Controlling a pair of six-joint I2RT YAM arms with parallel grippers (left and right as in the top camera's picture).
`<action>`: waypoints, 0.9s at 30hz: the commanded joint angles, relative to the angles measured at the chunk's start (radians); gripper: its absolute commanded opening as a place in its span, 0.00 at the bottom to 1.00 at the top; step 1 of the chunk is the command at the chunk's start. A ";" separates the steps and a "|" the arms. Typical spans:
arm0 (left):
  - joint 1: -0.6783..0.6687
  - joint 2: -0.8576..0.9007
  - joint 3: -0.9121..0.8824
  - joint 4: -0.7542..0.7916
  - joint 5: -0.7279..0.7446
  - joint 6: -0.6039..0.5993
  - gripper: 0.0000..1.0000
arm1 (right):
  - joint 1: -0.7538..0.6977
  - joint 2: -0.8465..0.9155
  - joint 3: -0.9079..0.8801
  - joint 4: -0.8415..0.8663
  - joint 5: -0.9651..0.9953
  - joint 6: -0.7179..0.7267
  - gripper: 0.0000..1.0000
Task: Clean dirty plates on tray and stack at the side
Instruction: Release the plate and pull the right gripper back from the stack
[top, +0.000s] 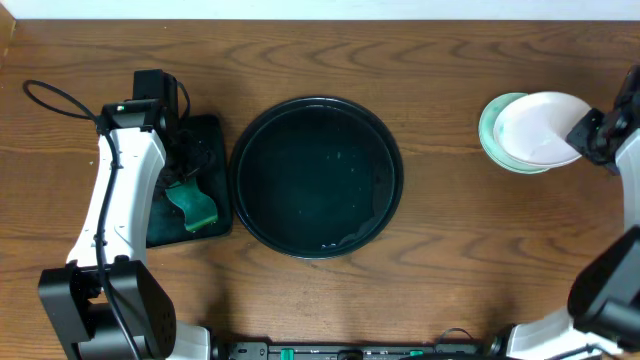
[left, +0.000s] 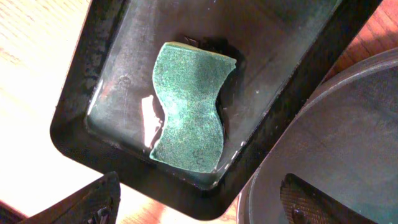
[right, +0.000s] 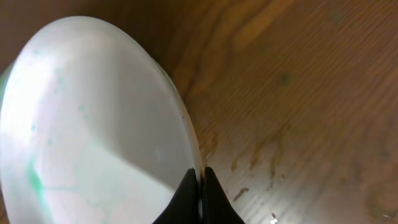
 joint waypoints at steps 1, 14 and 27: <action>0.003 0.005 -0.008 -0.005 -0.002 0.003 0.82 | -0.004 0.092 0.006 0.024 -0.023 0.034 0.01; 0.003 0.005 -0.008 -0.005 -0.002 0.003 0.82 | -0.003 0.142 0.008 0.066 -0.122 -0.031 0.99; 0.003 0.005 -0.008 -0.005 -0.002 0.003 0.82 | 0.069 -0.184 0.015 0.060 -0.379 -0.221 0.99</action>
